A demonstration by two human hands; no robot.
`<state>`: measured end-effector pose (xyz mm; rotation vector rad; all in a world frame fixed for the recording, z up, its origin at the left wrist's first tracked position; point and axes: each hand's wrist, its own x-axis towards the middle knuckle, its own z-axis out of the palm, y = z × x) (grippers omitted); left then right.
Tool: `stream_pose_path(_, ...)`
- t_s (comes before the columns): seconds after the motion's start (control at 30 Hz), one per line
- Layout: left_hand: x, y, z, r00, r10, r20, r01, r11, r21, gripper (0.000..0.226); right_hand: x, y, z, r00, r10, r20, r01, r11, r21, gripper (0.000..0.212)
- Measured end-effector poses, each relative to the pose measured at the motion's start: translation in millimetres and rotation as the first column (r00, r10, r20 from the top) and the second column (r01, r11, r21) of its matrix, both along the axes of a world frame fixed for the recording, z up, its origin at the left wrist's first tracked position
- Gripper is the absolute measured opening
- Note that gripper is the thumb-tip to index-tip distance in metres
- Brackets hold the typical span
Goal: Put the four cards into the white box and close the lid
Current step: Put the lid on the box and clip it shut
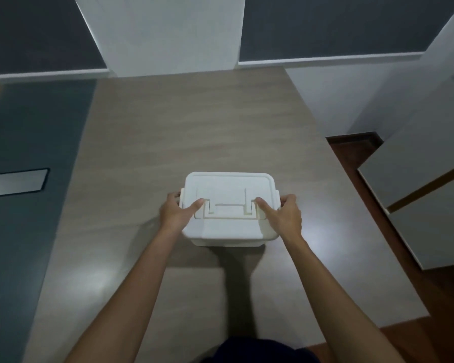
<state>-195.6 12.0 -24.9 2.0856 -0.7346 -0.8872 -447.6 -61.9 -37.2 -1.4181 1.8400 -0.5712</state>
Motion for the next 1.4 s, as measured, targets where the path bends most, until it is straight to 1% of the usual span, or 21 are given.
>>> stream_pose_path(0.07, 2, 1, -2, 0.992, 0.008, -0.123, -0.003, 0.999, 0.041, 0.055, 1, -8, 1, 0.999, 0.003, 0.048, -0.009, 0.992, 0.122, 0.080)
stream_pose_path(0.13, 6, 5, -4, 0.970, 0.027, -0.243, -0.009, 0.997, 0.075, 0.054, 3, -15, 4, 0.997, 0.033, 0.067, -0.046, 0.981, 0.191, 0.077)
stream_pose_path(0.2, 10, 9, -6, 0.955, 0.056, -0.290, -0.034, 0.996, 0.080, 0.056, 7, -19, 8, 0.994, 0.051, 0.098, -0.072, 0.971, 0.226, 0.070)
stream_pose_path(0.23, 11, 10, -6, 0.959, 0.080, -0.271, -0.064, 0.996, 0.065, 0.055, 10, -20, 8, 0.992, 0.055, 0.114, -0.080, 0.970, 0.229, 0.067)
stream_pose_path(0.27, 11, 12, -4, 0.972, 0.099, -0.215, -0.091, 0.995, 0.044, 0.051, 14, -20, 8, 0.991, 0.061, 0.120, -0.086, 0.973, 0.215, 0.067)
stream_pose_path(0.33, 10, 16, 1, 0.991, 0.123, -0.051, -0.123, 0.992, 0.015, 0.041, 22, -17, 6, 0.996, 0.058, 0.070, -0.068, 0.987, 0.147, 0.077)
stream_pose_path(0.4, 6, 21, 0, 0.987, 0.146, 0.062, -0.145, 0.989, -0.028, 0.042, 28, -10, 3, 1.000, 0.004, 0.013, -0.004, 1.000, 0.029, 0.086)
stream_pose_path(0.47, 2, 24, -4, 0.980, 0.158, 0.120, -0.150, 0.986, -0.076, 0.047, 32, -3, 4, 1.000, -0.009, -0.008, 0.008, 0.990, -0.144, 0.081)
stream_pose_path(0.53, -3, 25, -8, 0.974, 0.180, 0.139, -0.167, 0.981, -0.103, 0.052, 35, 2, 5, 1.000, 0.026, -0.010, -0.027, 0.970, -0.240, 0.074)
stream_pose_path(0.63, -14, 28, -12, 0.952, 0.234, 0.197, -0.208, 0.967, -0.145, 0.060, 35, 7, 0, 0.998, 0.036, 0.051, -0.021, 0.962, -0.273, 0.067)
stream_pose_path(0.7, -19, 28, -16, 0.937, 0.238, 0.256, -0.197, 0.965, -0.176, 0.058, 36, 7, -1, 0.997, 0.025, 0.077, -0.001, 0.955, -0.296, 0.062)
stream_pose_path(0.77, -22, 27, -19, 0.921, 0.236, 0.311, -0.190, 0.967, -0.172, 0.057, 38, 7, -2, 0.997, 0.024, 0.073, 0.001, 0.948, -0.320, 0.056)
stream_pose_path(0.87, -21, 24, -23, 0.913, 0.248, 0.325, -0.197, 0.963, -0.182, 0.058, 40, 4, -3, 0.997, 0.037, 0.063, -0.012, 0.934, -0.357, 0.049)
stream_pose_path(1.0, -15, 14, -29, 0.907, 0.268, 0.324, -0.205, 0.955, -0.216, 0.058, 45, -5, -5, 0.996, 0.030, 0.080, 0.003, 0.922, -0.387, 0.049)
stream_pose_path(1.17, 5, -18, -26, 0.908, 0.276, 0.316, -0.207, 0.950, -0.234, 0.058, 65, -40, -4, 0.995, 0.035, 0.095, 0.006, 0.916, -0.402, 0.051)
stream_pose_path(1.4, 32, -65, -21, 0.906, 0.222, 0.360, -0.176, 0.972, -0.154, 0.060, 91, -81, -5, 0.996, 0.020, 0.084, 0.016, 0.916, -0.401, 0.049)
